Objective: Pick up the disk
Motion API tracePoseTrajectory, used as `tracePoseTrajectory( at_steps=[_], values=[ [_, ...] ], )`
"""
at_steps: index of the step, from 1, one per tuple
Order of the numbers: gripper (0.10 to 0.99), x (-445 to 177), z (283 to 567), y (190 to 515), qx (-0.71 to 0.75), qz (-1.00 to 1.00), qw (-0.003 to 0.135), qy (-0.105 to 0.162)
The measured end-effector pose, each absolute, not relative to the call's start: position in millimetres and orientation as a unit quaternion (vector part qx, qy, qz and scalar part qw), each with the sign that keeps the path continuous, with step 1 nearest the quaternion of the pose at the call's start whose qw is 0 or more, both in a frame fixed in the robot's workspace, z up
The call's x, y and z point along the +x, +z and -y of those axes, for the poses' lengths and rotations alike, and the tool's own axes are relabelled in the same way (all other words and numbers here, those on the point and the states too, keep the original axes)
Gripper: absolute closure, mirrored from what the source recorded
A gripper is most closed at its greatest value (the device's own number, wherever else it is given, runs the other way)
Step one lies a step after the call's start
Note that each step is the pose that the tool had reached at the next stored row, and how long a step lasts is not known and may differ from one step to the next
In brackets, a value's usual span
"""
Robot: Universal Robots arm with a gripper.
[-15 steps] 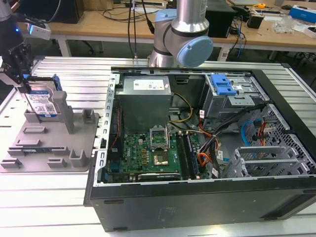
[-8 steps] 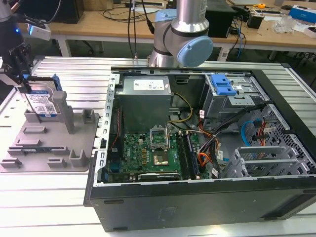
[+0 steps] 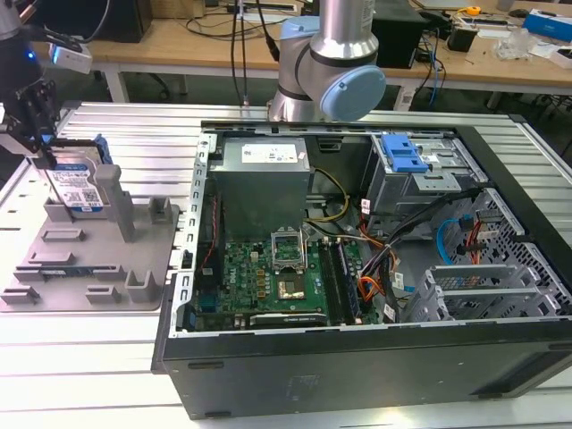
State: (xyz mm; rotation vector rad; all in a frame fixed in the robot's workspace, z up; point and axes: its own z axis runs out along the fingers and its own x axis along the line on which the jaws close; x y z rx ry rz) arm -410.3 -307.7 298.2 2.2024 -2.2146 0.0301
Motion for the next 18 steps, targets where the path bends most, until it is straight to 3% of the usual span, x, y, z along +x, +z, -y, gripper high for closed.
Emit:
tracePoseTrajectory(
  at_steps=[18],
  values=[
    [0.722,-410.3,307.7,406.1,0.705,0.709,0.009,0.01]
  ],
)
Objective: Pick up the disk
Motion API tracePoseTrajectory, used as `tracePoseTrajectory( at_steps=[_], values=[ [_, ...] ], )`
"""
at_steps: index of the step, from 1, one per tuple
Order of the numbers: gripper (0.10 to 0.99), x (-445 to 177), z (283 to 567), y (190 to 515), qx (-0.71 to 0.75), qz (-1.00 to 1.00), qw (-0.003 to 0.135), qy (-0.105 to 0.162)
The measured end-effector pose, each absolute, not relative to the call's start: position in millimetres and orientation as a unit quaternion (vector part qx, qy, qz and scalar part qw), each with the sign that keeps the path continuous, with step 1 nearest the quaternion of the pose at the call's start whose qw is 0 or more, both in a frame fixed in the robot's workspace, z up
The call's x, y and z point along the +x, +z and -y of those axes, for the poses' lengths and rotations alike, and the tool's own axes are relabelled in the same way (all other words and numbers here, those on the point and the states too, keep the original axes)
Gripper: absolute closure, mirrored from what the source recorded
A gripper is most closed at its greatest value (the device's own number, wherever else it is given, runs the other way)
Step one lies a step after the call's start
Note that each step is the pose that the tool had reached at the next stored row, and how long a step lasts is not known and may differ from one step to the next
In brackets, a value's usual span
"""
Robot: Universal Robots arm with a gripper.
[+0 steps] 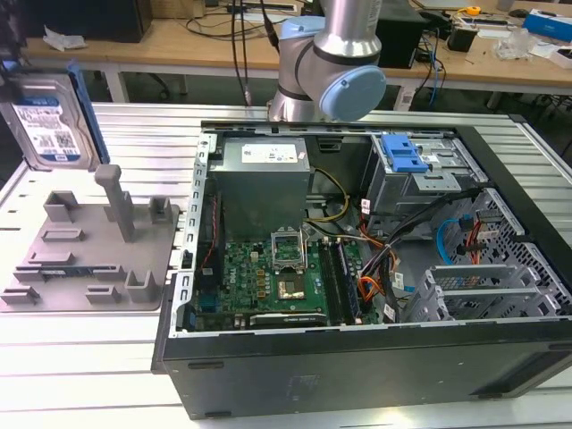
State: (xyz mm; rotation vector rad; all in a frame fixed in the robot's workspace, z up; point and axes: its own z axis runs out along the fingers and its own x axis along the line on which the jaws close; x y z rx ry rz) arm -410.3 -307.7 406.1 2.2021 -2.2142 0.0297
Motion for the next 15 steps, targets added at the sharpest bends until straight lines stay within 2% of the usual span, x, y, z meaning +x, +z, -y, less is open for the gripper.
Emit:
tracePoseTrajectory(
  at_steps=[15],
  values=[
    [0.722,-410.3,307.9,493.3,0.705,0.709,0.009,0.01]
  ],
)
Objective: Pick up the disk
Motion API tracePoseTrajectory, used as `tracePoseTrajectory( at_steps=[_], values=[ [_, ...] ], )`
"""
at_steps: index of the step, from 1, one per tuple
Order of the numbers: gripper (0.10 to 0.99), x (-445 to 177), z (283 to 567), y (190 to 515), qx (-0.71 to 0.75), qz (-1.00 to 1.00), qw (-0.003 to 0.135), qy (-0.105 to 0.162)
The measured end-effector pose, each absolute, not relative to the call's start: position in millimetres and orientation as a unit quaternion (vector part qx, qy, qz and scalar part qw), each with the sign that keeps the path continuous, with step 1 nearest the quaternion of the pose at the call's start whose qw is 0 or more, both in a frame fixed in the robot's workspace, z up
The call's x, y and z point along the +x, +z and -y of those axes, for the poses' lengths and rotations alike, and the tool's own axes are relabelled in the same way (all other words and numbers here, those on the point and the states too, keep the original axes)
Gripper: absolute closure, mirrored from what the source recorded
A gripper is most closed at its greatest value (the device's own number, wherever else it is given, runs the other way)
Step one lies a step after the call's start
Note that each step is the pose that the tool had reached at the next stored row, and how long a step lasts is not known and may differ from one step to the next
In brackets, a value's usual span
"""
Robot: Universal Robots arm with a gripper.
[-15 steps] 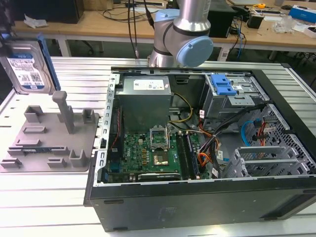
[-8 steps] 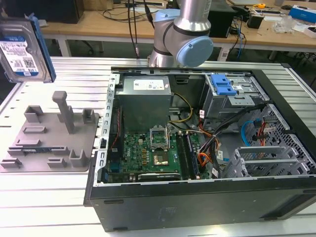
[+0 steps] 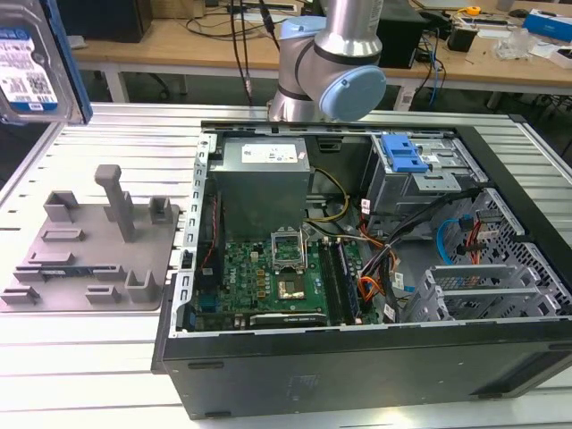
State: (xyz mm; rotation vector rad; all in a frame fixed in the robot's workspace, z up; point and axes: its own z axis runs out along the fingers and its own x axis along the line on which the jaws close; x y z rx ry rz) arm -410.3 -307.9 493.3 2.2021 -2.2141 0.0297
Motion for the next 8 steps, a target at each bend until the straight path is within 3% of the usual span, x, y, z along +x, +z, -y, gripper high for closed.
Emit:
tracePoseTrajectory(
  at_steps=[8],
  values=[
    [0.722,-410.3,309.0,510.6,0.705,0.709,0.008,0.009]
  ],
)
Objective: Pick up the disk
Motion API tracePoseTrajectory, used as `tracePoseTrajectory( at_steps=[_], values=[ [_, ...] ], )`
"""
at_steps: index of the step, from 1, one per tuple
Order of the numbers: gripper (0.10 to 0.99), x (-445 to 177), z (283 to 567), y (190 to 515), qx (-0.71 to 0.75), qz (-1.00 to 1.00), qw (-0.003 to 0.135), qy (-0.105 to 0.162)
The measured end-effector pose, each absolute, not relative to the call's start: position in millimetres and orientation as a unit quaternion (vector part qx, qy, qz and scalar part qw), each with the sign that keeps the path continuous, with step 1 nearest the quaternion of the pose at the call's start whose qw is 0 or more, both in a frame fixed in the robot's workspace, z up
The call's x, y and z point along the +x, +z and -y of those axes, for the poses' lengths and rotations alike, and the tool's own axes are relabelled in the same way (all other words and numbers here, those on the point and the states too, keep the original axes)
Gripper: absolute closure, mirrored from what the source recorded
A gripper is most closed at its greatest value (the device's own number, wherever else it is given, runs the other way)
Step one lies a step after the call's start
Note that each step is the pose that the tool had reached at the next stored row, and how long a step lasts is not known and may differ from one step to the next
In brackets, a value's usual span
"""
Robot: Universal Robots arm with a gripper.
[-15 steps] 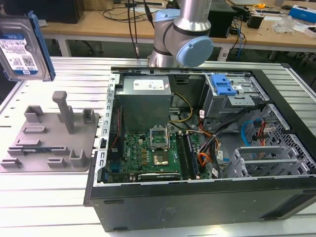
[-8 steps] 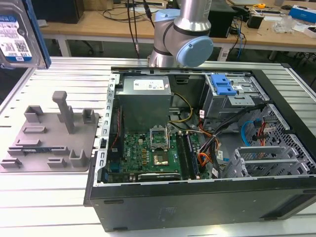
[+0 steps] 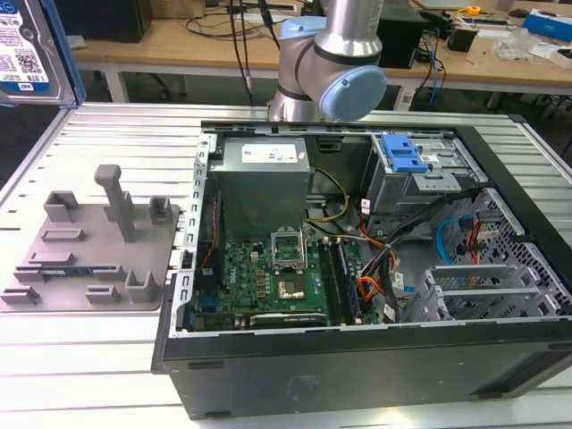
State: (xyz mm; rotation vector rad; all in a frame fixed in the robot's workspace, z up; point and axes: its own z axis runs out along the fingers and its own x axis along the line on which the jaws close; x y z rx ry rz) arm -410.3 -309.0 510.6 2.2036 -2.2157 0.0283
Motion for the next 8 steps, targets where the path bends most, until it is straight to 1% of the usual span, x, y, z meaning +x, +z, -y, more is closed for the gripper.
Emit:
tracePoseTrajectory(
  at_steps=[8],
  values=[
    [0.722,-410.3,309.0,510.7,0.705,0.709,0.008,0.009]
  ],
)
